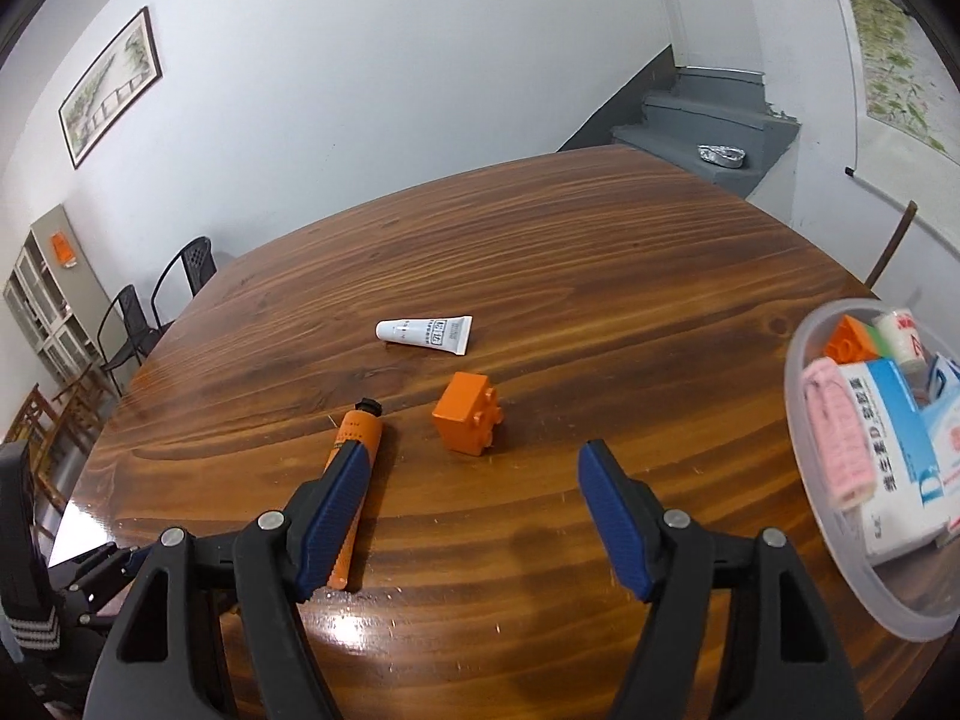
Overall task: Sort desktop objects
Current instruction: 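Grasp the yellow toy block with the left gripper while the right grasps the orange block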
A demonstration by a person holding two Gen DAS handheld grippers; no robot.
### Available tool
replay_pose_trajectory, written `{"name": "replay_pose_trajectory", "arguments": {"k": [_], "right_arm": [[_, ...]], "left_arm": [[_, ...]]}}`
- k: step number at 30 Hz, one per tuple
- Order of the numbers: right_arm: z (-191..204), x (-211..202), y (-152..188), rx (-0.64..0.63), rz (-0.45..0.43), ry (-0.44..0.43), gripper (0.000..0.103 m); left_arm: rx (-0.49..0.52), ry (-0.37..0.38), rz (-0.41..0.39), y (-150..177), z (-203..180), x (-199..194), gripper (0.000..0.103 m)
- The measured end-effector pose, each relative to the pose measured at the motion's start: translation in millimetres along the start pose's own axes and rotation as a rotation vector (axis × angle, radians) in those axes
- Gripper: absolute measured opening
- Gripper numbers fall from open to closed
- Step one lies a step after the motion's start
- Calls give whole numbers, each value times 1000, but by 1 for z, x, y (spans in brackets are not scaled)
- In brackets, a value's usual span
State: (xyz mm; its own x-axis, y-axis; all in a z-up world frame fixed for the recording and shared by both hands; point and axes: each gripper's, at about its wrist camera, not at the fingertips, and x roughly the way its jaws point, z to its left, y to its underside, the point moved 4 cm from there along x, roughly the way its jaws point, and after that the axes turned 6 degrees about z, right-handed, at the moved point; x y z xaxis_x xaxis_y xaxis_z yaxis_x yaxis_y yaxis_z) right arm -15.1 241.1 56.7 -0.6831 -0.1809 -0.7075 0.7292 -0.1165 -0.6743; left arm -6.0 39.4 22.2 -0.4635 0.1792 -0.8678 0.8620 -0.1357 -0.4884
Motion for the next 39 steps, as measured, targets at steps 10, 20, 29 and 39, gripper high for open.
{"name": "replay_pose_trajectory", "arguments": {"k": [10, 20, 29, 39], "right_arm": [[8, 30, -19, -4, 64, -22, 76], [6, 57, -31, 5, 104, 52, 65], [5, 81, -32, 20, 166, 33, 44], [4, 73, -26, 8, 155, 11, 26]], "left_arm": [[24, -39, -30, 1, 0, -1, 36], [16, 7, -37, 1, -2, -6, 34], [21, 26, -40, 2, -6, -9, 34], [13, 31, -69, 2, -8, -14, 34]]}}
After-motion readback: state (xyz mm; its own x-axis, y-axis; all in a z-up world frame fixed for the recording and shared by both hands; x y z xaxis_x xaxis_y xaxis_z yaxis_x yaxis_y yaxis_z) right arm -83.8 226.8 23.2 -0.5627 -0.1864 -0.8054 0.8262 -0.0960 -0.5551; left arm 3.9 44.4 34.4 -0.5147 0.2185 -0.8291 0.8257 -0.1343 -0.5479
